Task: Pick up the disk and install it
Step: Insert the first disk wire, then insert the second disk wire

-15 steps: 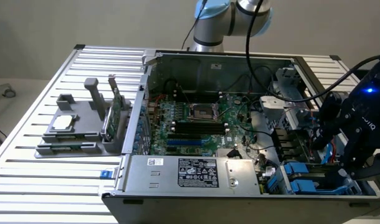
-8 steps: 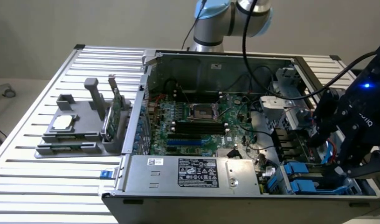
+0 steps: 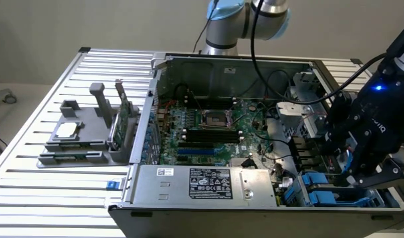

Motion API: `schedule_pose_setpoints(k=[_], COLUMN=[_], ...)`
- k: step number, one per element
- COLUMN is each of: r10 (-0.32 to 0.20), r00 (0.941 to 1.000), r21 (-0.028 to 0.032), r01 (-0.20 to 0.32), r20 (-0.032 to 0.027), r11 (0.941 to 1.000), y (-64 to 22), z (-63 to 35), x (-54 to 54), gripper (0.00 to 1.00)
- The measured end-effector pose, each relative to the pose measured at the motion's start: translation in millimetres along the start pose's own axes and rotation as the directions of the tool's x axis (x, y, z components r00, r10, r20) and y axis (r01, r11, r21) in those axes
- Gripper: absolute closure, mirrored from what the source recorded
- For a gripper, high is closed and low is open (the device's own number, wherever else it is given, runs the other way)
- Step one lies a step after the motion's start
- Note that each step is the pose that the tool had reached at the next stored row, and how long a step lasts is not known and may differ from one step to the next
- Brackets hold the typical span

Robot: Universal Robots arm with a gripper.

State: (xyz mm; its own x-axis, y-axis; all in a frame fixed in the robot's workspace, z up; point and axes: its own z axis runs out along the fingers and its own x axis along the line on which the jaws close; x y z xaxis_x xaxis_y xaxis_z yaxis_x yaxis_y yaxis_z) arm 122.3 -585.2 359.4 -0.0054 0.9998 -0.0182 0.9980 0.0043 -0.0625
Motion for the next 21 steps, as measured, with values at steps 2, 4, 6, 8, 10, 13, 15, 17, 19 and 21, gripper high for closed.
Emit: schedule_pose_setpoints(k=[2, 4, 6, 8, 10, 13, 15, 17, 19, 21], r10=[0.0, 0.0, 0.0, 0.0, 0.0, 0.0, 0.0, 0.0, 0.0, 0.0], r00=[1.0, 1.0, 1.0, 1.0, 1.0, 1.0, 1.0, 1.0, 1.0, 1.0], r21=[0.0, 0.0, 0.0, 0.0, 0.0, 0.0, 0.0, 0.0, 0.0001, 0.0], r01=[0.0, 0.0, 0.0, 0.0, 0.0, 0.0, 0.0, 0.0, 0.0, 0.0], r20=[0.0, 0.0, -0.0001, -0.0001, 0.0, 0.0, -0.0001, 0.0, 0.0, 0.0], r11=[1.0, 1.0, 1.0, 1.0, 1.0, 1.0, 1.0, 1.0, 1.0, 1.0], y=[-0.4, -0.4, -0.4, -0.4, -0.4, -0.4, -0.4, -0.4, -0.4, -0.4], z=[0.0, 0.0, 0.1, 0.1, 0.0, 0.0, 0.0, 0.0, 0.0, 0.0], x=[0.0, 0.0, 0.0, 0.0, 0.0, 0.0, 0.0, 0.0, 0.0, 0.0], gripper=[0.4, 0.4, 0.4, 0.4, 0.4, 0.4, 0.4, 0.4, 0.4, 0.4])
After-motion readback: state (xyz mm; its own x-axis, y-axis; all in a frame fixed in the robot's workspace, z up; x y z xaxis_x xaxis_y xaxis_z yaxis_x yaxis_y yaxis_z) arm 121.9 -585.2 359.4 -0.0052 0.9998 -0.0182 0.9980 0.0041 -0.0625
